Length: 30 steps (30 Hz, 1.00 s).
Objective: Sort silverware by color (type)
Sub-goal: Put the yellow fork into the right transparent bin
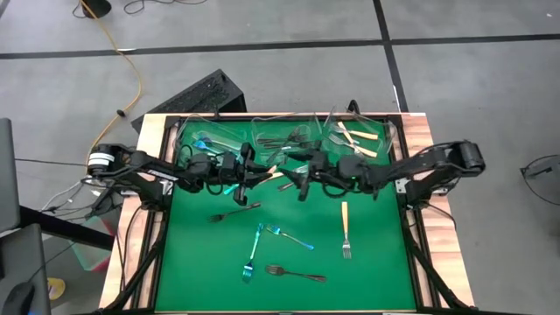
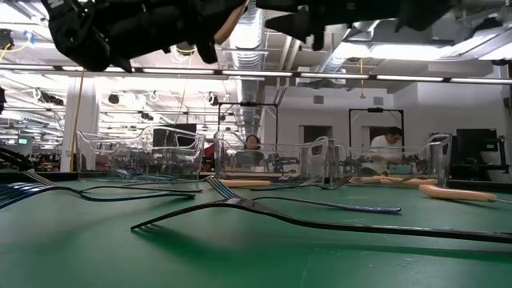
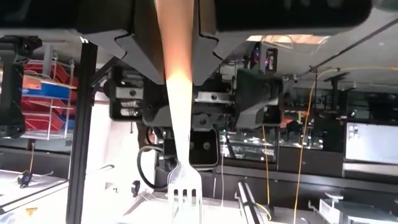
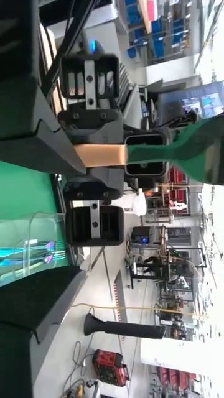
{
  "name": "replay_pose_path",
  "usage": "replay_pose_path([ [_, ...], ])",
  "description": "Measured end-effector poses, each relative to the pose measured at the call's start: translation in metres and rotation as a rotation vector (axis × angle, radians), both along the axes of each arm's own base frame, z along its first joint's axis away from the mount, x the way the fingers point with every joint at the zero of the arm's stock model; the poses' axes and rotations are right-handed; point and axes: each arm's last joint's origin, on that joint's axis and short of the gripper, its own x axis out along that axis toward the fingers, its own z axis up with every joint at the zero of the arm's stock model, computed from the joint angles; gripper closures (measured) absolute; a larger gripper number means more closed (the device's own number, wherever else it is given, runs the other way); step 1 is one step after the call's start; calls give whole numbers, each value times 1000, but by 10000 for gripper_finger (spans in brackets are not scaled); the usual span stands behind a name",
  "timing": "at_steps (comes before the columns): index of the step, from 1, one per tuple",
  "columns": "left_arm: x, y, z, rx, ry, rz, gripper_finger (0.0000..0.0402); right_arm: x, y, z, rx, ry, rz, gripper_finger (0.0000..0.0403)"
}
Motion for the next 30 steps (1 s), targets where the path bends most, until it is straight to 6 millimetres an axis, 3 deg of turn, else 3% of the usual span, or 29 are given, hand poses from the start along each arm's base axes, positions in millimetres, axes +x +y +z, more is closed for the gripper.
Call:
replay_pose_path([
  [6, -1, 0, 2, 29, -11, 10, 362, 18, 1, 4, -20, -4, -1, 132],
  [11, -1, 0, 2, 58, -13, 16, 361, 19, 1, 7, -18, -11, 0, 132],
  [22, 1, 2, -2, 89, 22, 29, 361, -7, 6, 40, -38, -18, 46, 132],
  [30, 0, 2, 0, 107, 7, 43, 361, 7, 6, 30, 0, -78, 88, 133],
])
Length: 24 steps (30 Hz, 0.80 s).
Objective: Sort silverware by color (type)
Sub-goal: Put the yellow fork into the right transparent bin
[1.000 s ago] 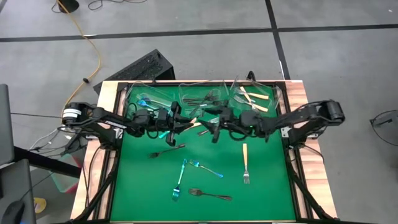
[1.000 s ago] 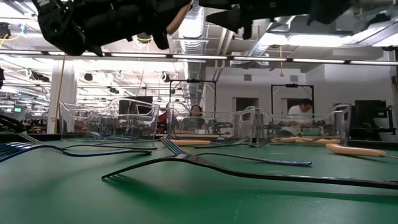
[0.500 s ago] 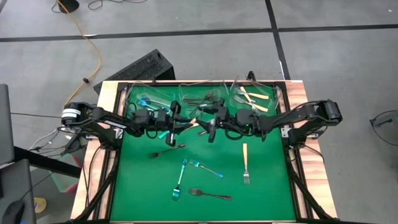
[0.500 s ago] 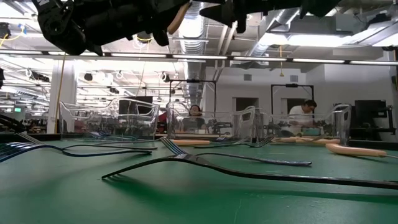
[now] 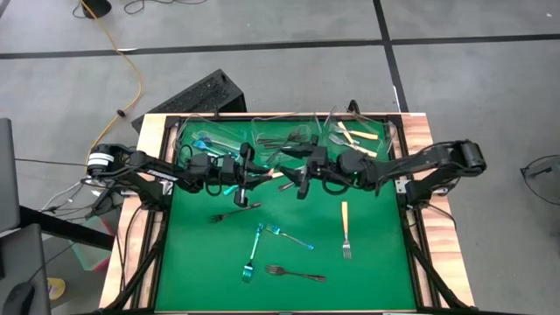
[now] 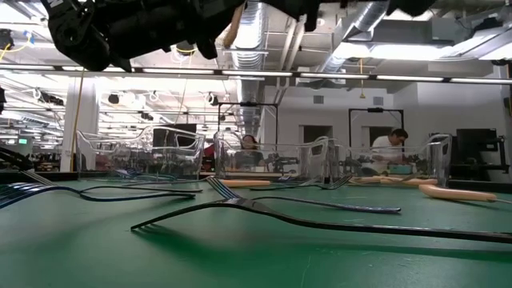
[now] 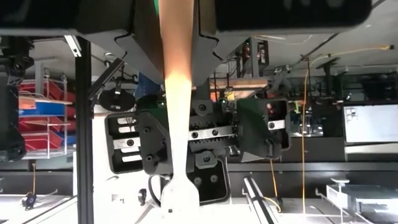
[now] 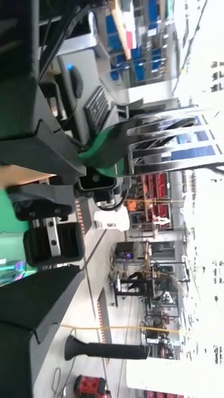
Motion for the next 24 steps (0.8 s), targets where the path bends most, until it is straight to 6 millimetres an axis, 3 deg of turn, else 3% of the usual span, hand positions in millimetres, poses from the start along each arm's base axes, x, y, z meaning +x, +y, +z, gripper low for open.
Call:
replay_pose_path([
  [7, 0, 0, -1, -2, 10, 5, 361, 17, -1, -6, 0, -14, 4, 133],
  [24, 1, 2, -2, -12, 26, 36, 361, 17, 1, -12, -24, 101, 56, 133],
])
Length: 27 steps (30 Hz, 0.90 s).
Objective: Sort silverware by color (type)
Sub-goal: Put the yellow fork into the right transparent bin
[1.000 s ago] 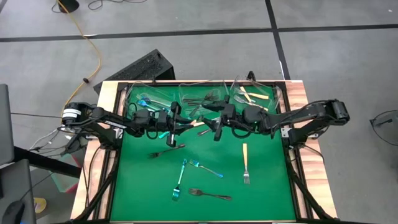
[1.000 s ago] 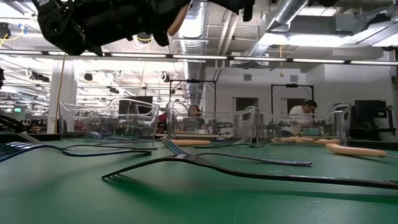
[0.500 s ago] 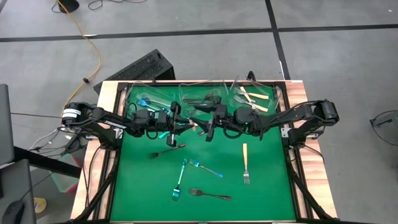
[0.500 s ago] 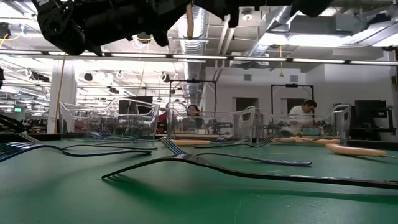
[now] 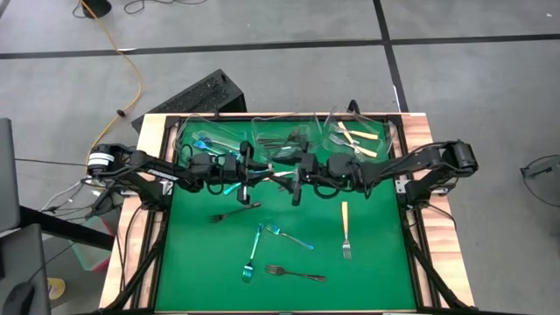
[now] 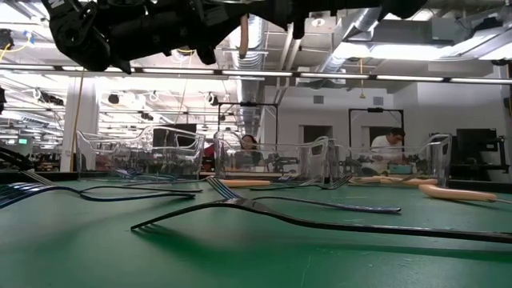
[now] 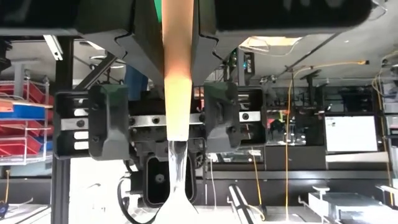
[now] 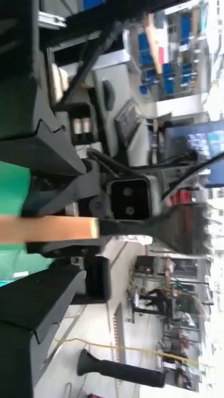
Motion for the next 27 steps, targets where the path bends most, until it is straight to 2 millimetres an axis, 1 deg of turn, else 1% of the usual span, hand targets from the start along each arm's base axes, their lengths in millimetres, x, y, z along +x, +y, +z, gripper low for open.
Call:
replay_pose_path([
  [3, 0, 0, 0, 0, -2, -1, 361, -3, 1, 4, -2, -4, 4, 133],
  [6, 0, 0, 0, 1, -2, -2, 361, -3, 0, 3, -2, 8, 0, 133],
  [10, 0, 0, -1, -4, 12, -5, 361, -1, -6, 1, 21, 6, -16, 133],
  [17, 1, 0, -3, -8, 37, -8, 361, 0, -16, -1, 69, 5, 29, 133],
  [27, 1, 0, -4, -10, 43, -9, 361, 0, -16, -1, 73, 7, 32, 133],
])
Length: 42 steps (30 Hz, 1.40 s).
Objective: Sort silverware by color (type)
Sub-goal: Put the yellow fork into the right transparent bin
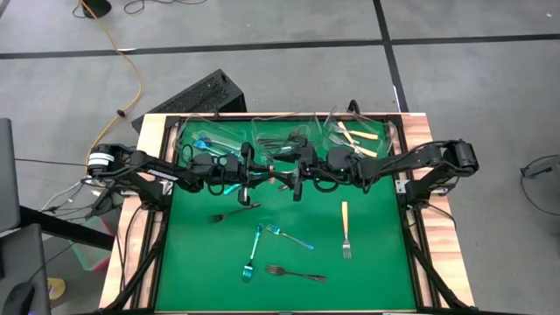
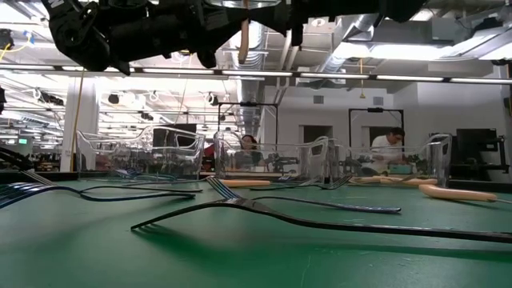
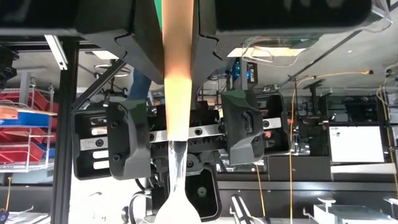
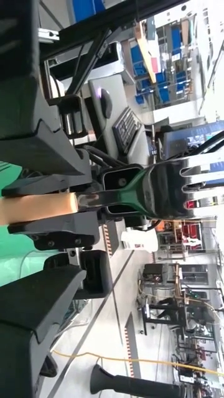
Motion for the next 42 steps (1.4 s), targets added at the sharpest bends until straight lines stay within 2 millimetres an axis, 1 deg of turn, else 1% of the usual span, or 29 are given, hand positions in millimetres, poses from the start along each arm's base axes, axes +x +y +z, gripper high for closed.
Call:
replay_pose_path([
  [9, 1, 0, -2, 0, 24, -1, 361, 0, -5, 0, 18, -2, -13, 135],
  [11, 1, 0, -2, -1, 24, -1, 361, 0, -5, 0, 18, -2, -13, 141],
  [14, 1, 0, -3, -1, 29, -1, 361, 0, -5, 0, 18, -1, -13, 160],
  [18, 1, 0, -3, -4, 31, 0, 361, 0, -5, -1, 18, 4, -12, 209],
  [24, 1, 0, -4, -7, 38, 6, 361, 0, -4, -1, 16, 8, -5, 322],
  [26, 1, 0, -4, -16, 39, 4, 361, 0, -4, -1, 7, 9, -8, 352],
  [42, 1, 0, -5, -29, 53, -4, 357, 0, -4, -3, 15, 27, -12, 356],
])
